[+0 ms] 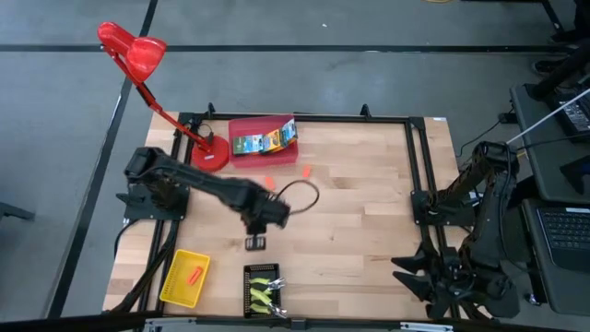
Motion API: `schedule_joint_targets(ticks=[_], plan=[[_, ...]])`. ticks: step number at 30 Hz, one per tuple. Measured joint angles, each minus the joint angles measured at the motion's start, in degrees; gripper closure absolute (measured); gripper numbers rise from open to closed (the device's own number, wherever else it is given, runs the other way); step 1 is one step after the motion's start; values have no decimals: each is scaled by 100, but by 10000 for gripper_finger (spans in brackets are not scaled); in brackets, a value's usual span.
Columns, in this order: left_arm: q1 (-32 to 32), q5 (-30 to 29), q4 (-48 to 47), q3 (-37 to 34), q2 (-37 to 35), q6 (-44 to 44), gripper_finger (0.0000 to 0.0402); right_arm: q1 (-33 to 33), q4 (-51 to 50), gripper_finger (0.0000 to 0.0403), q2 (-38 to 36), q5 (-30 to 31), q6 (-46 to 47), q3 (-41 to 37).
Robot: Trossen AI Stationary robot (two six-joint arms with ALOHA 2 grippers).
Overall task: Pick & Place School Supplies
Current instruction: Put the orange eraser into the yellow bin
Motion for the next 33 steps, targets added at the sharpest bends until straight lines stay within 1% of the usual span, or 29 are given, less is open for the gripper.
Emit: schedule_joint_targets(ticks=[2, 5, 7, 11, 16, 21, 25, 29, 31, 33], plan=[[-344, -118, -108, -10, -84, -530, 348, 0, 273, 195, 0, 0, -327, 2], [-905, -224, -117, -234, -245, -1497, 348, 3, 674, 195, -3, 0, -794, 2], [-1316, -233, -123, -451, -356, -2231, 348, 20, 916, 195, -4, 0, -1077, 2], [-2164, -446, -122, -864, -631, -3833, 348, 71, 1318, 195, -7, 0, -1541, 2], [-3087, -685, -110, -1346, -868, -5737, 348, 74, 1710, 195, -7, 0, -1953, 2], [-3897, -718, -2, -1717, -914, -7315, 348, 74, 1800, 195, -9, 0, -2162, 115], [-4419, -761, 290, -2003, -919, -8265, 348, 74, 1802, 195, -9, 0, -2636, 413], [-4855, -956, 595, -2221, -918, -8894, 346, 74, 1803, 195, -15, 0, -3232, 760], [-4982, -1055, 608, -2232, -918, -9082, 335, 74, 1798, 195, -15, 0, -3493, 931], [-5041, -1159, 616, -2232, -918, -9127, 315, 74, 1804, 195, -17, 1, -3692, 1077]])
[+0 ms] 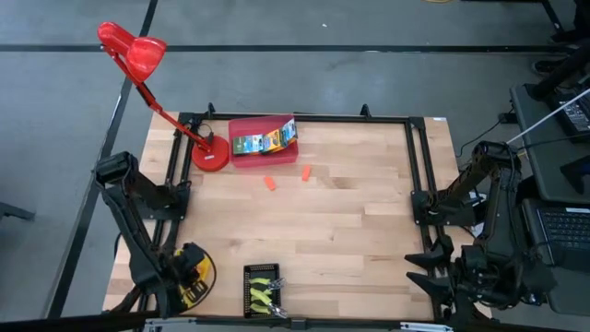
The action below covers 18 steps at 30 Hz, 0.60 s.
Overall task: Pick & Place School Supplies
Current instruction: Put the orange eraser into the yellow bin
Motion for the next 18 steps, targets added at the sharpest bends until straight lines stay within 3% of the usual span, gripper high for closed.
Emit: schedule_joint_targets(ticks=[10, 14, 18], plan=[[-9, -92, -38, 0, 0, -156, 173, 0, -10, 195, 0, -1, -532, 254], [97, -361, 2, 123, 0, 79, 163, 0, -10, 195, 0, -75, -532, 256], [660, -690, 360, 313, 0, 1708, 177, 0, -14, 195, 0, -111, -540, 256]])
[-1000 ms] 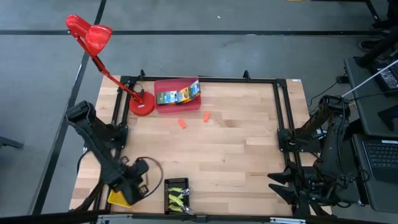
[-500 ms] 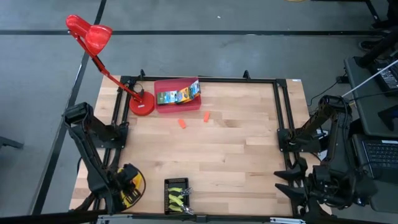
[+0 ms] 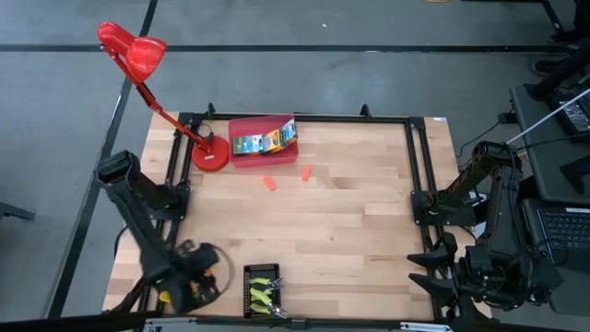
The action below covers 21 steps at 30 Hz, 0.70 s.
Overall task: Pick & Place School Supplies
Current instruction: Put the orange eraser into the yellow bin
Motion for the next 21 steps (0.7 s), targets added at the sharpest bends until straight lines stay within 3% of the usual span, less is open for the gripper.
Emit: schedule_joint_targets(ticks=[3, 8, 11, 14, 21], plan=[[732, 185, 635, 43, 0, 1746, 189, 0, -4, 195, 0, -2, -48, 0], [2505, 194, 1546, 43, 0, 3879, 198, 0, -2, 195, 0, -108, -88, 0], [3732, 260, 2233, 43, 0, 4814, 199, 0, -2, 195, 0, -131, -8, 0], [4881, 691, 2745, 45, 0, 5561, 199, 0, -2, 195, 0, -149, 121, 0], [6909, 1642, 2760, 547, 4, 6989, 199, -1, -2, 195, 0, -192, 308, 0]])
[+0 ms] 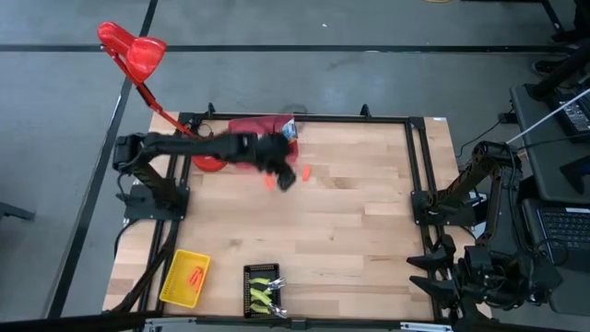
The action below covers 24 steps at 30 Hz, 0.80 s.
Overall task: Pick & Place School Supplies
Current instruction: Put the orange eraser into the yellow bin
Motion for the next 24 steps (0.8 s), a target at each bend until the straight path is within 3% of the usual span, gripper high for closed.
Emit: schedule_joint_targets(ticks=[5, 9, 12, 16, 20, 24], plan=[[752, 249, -460, 850, 455, 1101, 199, -45, 2, 195, 2, 90, -15, 0], [568, -201, -1778, 1895, 1480, 1882, 199, -84, 4, 195, 2, 119, 2, 0], [393, -674, -2052, 2525, 2210, 1341, 199, -84, 3, 195, 2, 267, 60, 0], [195, -1094, -2010, 3118, 2797, -139, 199, -84, 3, 195, 2, 302, 198, 0], [-77, -1712, -1965, 3472, 3292, -1176, 199, -113, 0, 195, 4, 302, 244, 0], [-88, -1775, -1733, 3516, 3567, -2076, 199, -117, 0, 195, 6, 298, 245, 0]])
